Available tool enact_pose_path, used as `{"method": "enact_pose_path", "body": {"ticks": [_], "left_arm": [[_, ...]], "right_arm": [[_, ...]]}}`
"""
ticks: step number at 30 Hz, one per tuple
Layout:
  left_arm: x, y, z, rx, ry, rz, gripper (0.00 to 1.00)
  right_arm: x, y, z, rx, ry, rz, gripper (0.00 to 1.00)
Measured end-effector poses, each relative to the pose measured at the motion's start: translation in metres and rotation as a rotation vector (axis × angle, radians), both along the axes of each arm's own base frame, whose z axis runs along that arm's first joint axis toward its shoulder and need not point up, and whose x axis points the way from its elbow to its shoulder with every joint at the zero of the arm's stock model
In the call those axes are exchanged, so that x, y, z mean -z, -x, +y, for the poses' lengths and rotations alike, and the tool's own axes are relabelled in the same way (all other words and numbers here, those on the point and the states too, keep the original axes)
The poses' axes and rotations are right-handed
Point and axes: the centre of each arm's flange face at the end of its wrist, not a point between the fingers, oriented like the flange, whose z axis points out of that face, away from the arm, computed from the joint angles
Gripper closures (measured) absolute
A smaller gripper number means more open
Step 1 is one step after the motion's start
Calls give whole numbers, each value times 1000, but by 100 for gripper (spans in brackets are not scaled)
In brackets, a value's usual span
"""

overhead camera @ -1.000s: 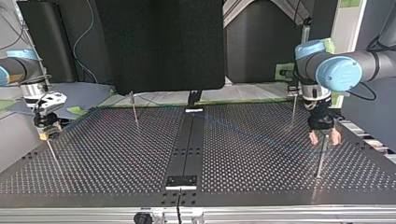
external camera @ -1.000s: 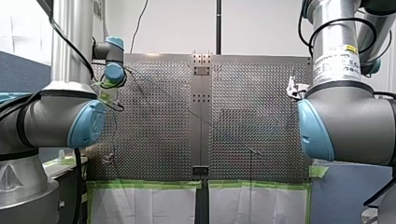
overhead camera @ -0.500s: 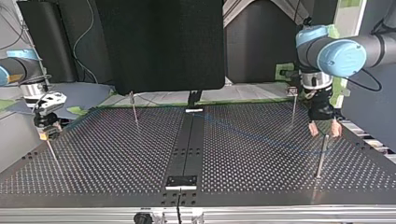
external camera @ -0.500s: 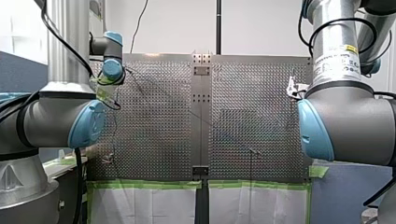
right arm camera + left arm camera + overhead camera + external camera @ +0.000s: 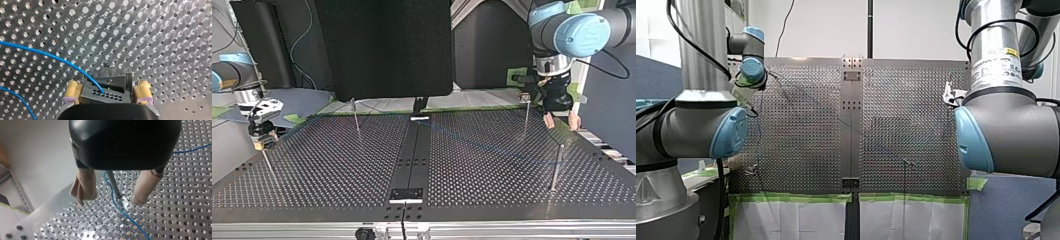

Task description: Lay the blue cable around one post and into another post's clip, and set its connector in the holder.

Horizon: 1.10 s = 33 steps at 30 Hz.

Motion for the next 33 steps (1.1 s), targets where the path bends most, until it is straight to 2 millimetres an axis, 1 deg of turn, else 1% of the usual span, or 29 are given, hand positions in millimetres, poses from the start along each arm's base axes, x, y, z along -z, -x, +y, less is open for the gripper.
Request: {"method": "enact_pose_path", "body": {"ticks": [6, 12, 17, 25, 33], "left_arm": [[-10, 19, -1, -38, -53, 32, 0], [-15, 27, -1, -72, -98, 77, 0], [-25, 28, 0, -100, -136, 101, 0], [-48, 27, -2, -136, -197, 130, 0], [-71, 23, -15, -74, -259, 155, 0]], "right_arm": [[0, 0, 0, 0, 0, 0, 0], [0, 0, 0, 0, 0, 0, 0], [0, 0, 0, 0, 0, 0, 0], [0, 0, 0, 0, 0, 0, 0], [0, 0, 0, 0, 0, 0, 0]]}}
